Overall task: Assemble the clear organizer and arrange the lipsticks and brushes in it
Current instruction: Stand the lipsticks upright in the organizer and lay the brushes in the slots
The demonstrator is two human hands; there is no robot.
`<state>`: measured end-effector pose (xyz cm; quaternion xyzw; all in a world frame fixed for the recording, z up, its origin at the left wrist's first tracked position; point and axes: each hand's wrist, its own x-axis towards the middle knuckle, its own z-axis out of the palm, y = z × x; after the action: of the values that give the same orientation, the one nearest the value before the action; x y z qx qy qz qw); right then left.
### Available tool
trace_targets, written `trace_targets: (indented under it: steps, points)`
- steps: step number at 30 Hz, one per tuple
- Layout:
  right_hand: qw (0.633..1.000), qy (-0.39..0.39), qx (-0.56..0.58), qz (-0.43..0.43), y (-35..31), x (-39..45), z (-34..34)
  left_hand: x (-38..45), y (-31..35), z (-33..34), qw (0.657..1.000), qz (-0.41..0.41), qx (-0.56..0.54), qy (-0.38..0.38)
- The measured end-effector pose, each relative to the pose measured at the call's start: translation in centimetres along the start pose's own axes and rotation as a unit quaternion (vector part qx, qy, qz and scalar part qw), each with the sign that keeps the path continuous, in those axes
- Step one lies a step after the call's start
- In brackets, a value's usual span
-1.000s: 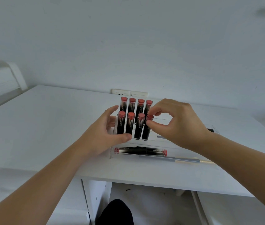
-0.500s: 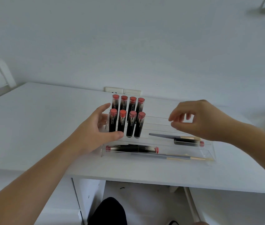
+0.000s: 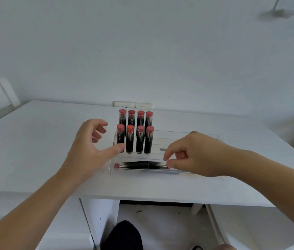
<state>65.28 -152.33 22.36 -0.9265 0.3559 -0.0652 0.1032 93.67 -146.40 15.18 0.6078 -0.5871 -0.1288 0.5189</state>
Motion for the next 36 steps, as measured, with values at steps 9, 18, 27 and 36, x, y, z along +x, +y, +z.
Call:
trace_targets:
  steps: [9, 18, 27, 36]
  points:
    - [1.0, 0.0, -0.022, 0.018, -2.1, 1.6, 2.1, -2.5, 4.5, 0.6, 0.935, 0.255, 0.228, -0.095]
    - [0.999, 0.016, -0.032, 0.005, -3.0, 2.2, 3.4, -2.3, 4.6, 1.5, 0.931, 0.195, 0.265, -0.156]
    - [0.989, 0.123, 0.081, 0.001, -2.0, 0.4, 2.9, -2.8, 3.7, -1.0, 0.962, 0.147, 0.211, -0.093]
    - [0.977, 0.152, 0.141, -0.041, -2.2, -0.5, 3.9, -2.7, 3.1, -2.0, 0.995, 0.011, -0.077, -0.063]
